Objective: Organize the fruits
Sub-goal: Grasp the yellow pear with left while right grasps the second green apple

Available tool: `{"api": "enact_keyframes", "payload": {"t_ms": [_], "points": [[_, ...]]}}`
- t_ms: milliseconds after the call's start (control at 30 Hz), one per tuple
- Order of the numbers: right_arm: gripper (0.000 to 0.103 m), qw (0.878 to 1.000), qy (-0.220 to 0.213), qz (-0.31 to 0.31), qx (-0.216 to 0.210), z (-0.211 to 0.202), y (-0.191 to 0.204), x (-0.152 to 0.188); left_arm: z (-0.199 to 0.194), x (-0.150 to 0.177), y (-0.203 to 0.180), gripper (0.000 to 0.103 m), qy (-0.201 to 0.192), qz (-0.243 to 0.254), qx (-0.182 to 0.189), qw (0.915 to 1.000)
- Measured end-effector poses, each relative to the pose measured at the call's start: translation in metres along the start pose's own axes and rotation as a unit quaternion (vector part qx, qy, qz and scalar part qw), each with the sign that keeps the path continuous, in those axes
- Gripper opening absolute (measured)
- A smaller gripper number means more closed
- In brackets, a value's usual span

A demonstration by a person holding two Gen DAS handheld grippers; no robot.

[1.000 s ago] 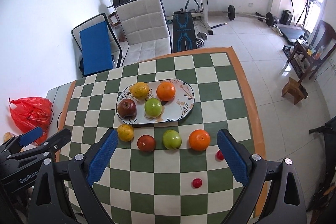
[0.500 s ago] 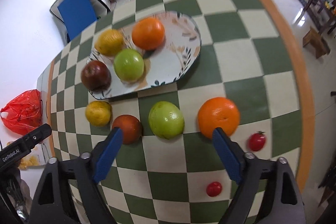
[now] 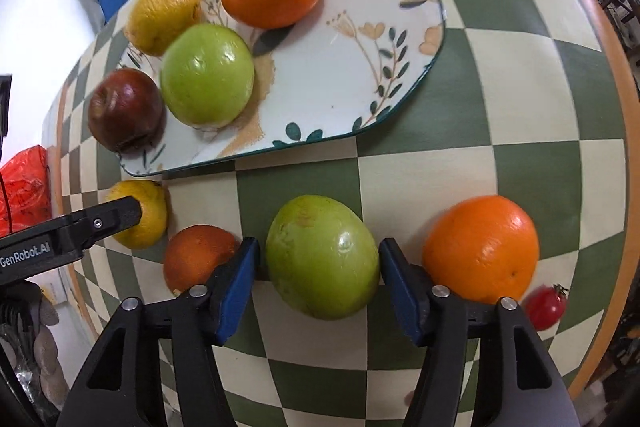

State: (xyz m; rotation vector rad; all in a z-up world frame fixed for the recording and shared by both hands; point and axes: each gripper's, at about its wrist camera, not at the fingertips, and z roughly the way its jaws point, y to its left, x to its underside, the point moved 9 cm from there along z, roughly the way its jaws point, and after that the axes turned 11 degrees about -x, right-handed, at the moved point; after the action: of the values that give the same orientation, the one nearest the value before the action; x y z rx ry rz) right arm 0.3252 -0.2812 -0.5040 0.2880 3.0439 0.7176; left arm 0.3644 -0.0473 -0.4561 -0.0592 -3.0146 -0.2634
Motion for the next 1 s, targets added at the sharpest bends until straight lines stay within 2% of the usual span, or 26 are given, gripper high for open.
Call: {"api": "enact_keyframes", "payload": {"t_ms": [33, 67, 100, 133, 300, 467, 633, 767, 1000], "points": [[0.061, 1.000, 0.000, -0.004, 0.006, 0.002, 0.000, -0.001, 0.002, -0.001, -0.003, 0.087, -0.001, 0.004, 0.000, 1.0000], [0.061, 1.000, -0.002, -0.016, 0.015, 0.003, 0.002, -0.002, 0.004, -0.001, -0.006, 0.072, 0.000, 0.007, 0.001, 1.0000], [0.060, 1.000, -0.001, -0.019, 0.018, 0.004, 0.003, -0.003, 0.006, -0.001, -0.009, 0.066, 0.000, 0.010, 0.003, 0.9999], [0.060, 1.000, 0.000, -0.020, 0.020, 0.005, 0.004, -0.003, 0.006, 0.000, -0.013, 0.055, 0.001, 0.010, 0.013, 0.9999], [0.060, 0.999, 0.014, -0.034, 0.018, 0.008, 0.008, 0.008, 0.004, 0.019, -0.015, 0.055, -0.015, 0.016, -0.006, 0.9997], [0.060, 0.998, 0.032, -0.047, 0.013, 0.004, 0.012, 0.045, 0.005, 0.074, -0.006, 0.055, -0.009, 0.014, -0.005, 0.9998], [0.060, 0.998, 0.045, -0.032, 0.010, 0.009, 0.007, 0.078, 0.019, 0.124, -0.004, 0.055, 0.021, 0.003, 0.006, 0.9998], [0.060, 0.999, 0.052, -0.007, 0.000, 0.018, -0.006, 0.090, 0.023, 0.132, -0.007, 0.055, 0.018, -0.005, 0.006, 0.9998], [0.060, 0.999, 0.047, -0.024, 0.003, 0.024, 0.000, 0.091, 0.018, 0.138, -0.015, 0.055, 0.005, 0.001, -0.006, 1.0000]]}}
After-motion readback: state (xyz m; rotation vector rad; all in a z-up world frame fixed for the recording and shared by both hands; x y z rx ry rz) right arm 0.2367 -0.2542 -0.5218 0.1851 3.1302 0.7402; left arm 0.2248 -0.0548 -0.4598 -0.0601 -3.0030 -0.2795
